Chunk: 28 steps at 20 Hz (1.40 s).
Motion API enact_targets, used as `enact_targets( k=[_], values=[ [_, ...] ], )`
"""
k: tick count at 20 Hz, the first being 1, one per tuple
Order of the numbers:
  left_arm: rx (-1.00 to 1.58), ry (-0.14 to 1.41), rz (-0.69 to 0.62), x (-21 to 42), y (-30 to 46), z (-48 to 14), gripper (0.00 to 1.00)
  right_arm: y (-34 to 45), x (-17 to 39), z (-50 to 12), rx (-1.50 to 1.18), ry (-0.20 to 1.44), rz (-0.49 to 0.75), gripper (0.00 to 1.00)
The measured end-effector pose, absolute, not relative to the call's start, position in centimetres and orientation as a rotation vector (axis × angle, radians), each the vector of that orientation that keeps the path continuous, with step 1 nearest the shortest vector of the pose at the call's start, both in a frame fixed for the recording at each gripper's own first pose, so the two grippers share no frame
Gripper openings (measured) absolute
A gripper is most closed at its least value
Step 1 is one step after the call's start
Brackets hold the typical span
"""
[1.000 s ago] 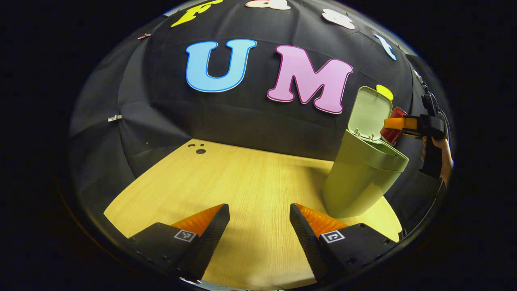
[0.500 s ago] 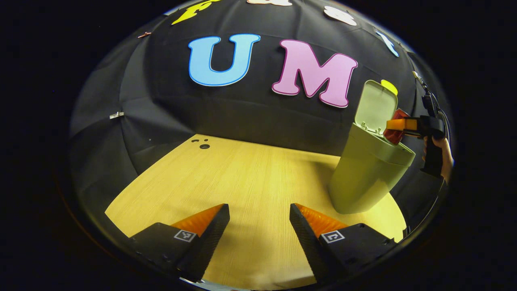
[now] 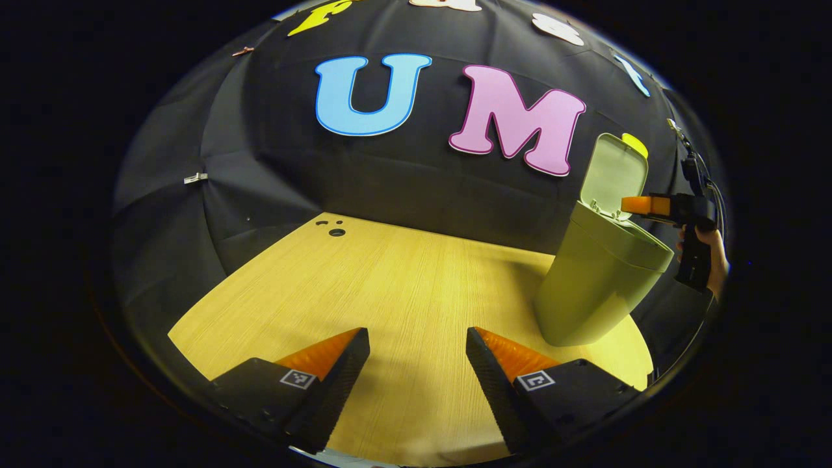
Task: Press the lid of the desktop garbage bin to open it, pick up the crumpled paper on the desktop and throw it into the bin, then pick up the pop can on the desktop and drop it into the bin, and finally close the garbage bin lid.
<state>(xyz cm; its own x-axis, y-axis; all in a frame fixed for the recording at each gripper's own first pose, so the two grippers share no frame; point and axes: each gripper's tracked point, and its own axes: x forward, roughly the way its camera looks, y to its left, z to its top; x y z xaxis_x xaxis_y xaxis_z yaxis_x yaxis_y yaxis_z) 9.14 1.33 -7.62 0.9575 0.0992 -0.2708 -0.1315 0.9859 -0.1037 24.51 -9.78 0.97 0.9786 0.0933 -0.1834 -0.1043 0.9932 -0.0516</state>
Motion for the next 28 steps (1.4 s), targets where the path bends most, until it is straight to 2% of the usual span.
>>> enact_targets(
  k=[8, 16, 24, 28],
  values=[
    [-0.11, 0.22, 0.086, 9.4, 0.0, -5.8, 0.96, -10.0, 21.4, 3.7, -0.065, 0.105, 0.097, 0.98],
    [-0.086, 0.198, 0.052, 9.2, -1.2, -5.2, 0.96, -10.8, 19.4, 10.9, -0.01, 0.023, 0.106, 0.98],
    [-0.109, 0.208, 0.09, 8.1, -0.3, -5.9, 0.96, -12.4, 22.9, 20.1, -0.055, -0.077, 0.061, 0.97],
    [-0.131, 0.22, 0.127, 7.6, 1.1, -6.5, 0.96, -11.4, 25.8, 22.8, -0.091, -0.086, 0.057, 0.97]
  ],
)
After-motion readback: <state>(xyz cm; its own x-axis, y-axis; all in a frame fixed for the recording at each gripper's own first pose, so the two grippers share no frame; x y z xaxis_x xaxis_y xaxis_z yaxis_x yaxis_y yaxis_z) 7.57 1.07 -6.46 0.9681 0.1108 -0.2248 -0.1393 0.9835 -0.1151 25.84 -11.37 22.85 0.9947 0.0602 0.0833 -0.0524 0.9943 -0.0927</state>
